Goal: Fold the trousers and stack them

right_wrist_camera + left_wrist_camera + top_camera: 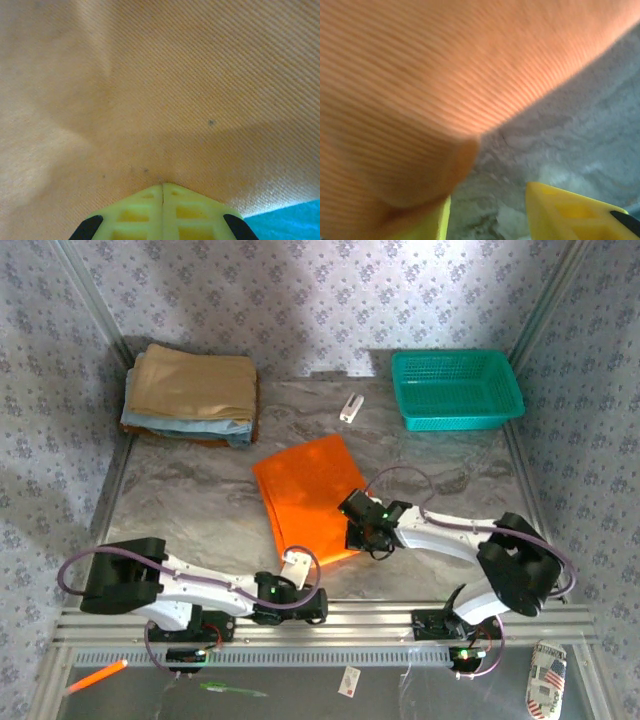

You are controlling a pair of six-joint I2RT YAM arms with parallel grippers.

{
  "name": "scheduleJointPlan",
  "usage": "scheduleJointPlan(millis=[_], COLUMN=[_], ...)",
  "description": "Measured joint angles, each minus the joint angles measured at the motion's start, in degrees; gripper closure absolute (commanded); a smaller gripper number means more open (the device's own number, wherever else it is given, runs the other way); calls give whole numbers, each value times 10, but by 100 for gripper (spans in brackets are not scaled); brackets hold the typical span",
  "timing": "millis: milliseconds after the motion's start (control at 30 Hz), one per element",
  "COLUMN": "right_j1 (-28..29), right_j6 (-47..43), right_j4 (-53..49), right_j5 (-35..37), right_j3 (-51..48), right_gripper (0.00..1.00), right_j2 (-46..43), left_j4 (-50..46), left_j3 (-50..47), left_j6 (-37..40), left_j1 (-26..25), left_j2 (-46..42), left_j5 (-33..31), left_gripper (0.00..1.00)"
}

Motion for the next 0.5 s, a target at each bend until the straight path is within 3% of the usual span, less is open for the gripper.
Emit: scheduleJointPlan(millis=[133,400,500], right_j1=[-5,-23,-36], right_j6=[-2,-8,-17], right_j4=[3,16,13], right_j5=[0,-1,-1], right_j3=[9,26,38], right_gripper=[99,100,100], right_j2=[13,33,43], left_j4=[-15,12,10], left_j3=[-18,-79,-84], left_j6=[7,67,83], left_j1=[10,54,53], left_j2=[-27,-112,-131], left_j5=[-33,-47,-43], left_gripper=[56,100,100])
